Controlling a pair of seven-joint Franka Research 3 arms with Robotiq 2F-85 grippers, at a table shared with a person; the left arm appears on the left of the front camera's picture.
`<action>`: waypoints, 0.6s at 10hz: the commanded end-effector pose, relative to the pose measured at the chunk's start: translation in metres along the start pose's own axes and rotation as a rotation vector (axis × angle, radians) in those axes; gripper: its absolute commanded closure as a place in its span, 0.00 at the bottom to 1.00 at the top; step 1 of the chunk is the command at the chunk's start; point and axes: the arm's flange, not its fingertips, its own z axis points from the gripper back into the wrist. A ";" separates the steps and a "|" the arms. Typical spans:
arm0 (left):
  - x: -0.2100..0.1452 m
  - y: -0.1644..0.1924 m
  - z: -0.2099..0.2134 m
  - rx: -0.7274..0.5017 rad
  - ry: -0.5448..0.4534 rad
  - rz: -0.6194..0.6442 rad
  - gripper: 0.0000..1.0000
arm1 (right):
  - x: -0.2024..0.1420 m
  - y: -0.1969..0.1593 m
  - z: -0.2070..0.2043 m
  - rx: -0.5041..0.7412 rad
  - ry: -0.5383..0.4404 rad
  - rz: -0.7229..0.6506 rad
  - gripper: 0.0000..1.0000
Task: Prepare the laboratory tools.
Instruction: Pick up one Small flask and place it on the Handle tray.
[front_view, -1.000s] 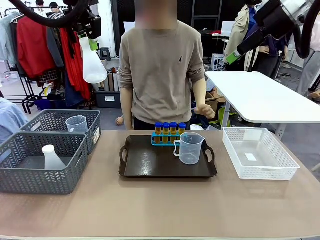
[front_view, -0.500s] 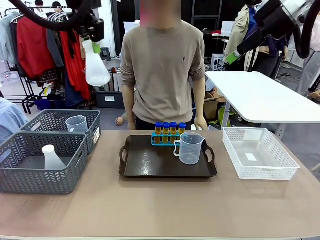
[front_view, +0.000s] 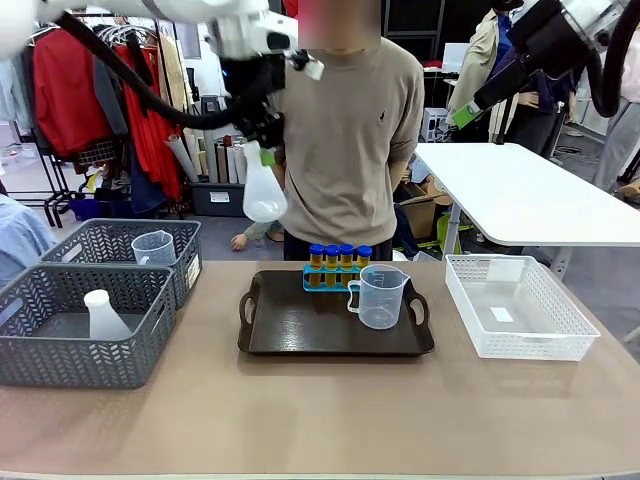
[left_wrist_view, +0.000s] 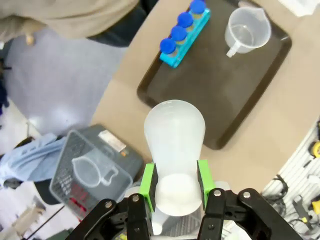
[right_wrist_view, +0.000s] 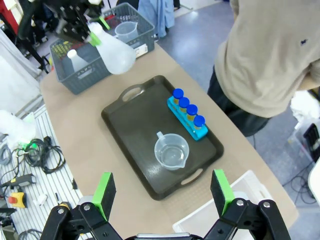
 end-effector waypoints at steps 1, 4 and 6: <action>0.008 0.000 -0.023 -0.026 0.008 -0.093 1.00 | 0.000 0.000 0.002 0.007 -0.005 0.002 0.00; 0.024 -0.017 -0.077 -0.056 0.014 -0.187 1.00 | 0.000 0.000 0.002 0.007 -0.005 0.002 0.00; 0.030 -0.027 -0.100 -0.094 -0.013 -0.184 1.00 | 0.000 0.000 0.002 0.007 -0.005 0.002 0.00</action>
